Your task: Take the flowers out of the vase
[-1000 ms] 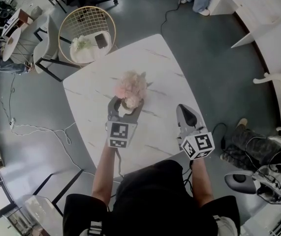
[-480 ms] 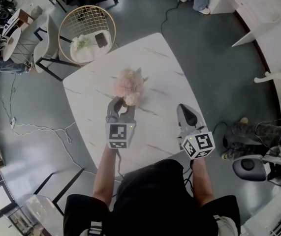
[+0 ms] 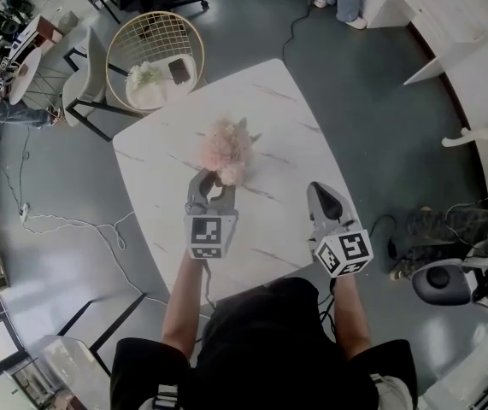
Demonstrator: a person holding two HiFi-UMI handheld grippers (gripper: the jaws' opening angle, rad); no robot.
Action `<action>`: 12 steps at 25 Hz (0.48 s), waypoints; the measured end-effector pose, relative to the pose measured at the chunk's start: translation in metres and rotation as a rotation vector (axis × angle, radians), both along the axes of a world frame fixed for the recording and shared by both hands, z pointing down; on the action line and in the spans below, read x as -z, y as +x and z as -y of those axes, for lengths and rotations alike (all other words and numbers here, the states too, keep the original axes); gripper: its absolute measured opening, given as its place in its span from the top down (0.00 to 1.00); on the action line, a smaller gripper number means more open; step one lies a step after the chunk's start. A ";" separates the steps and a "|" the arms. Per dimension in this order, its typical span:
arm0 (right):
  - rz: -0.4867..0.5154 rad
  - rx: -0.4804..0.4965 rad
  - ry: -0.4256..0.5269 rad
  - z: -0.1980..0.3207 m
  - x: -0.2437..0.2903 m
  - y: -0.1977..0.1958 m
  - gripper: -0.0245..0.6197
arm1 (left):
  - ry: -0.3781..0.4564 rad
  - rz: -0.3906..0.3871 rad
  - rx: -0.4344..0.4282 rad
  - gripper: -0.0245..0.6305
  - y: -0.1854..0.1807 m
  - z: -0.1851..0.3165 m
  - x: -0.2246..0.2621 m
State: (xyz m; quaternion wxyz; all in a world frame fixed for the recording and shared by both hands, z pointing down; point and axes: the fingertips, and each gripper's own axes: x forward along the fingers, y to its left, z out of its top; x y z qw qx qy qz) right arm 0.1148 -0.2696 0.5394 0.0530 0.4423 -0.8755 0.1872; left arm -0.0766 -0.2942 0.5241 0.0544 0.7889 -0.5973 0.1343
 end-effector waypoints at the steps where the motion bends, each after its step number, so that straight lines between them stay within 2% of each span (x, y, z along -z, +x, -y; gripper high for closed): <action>1: 0.001 0.000 0.002 -0.001 0.001 0.000 0.95 | 0.003 -0.004 0.000 0.86 0.000 -0.001 0.002; 12: 0.013 -0.011 0.024 -0.005 0.014 0.008 0.95 | 0.039 -0.043 0.012 0.86 -0.003 -0.004 0.031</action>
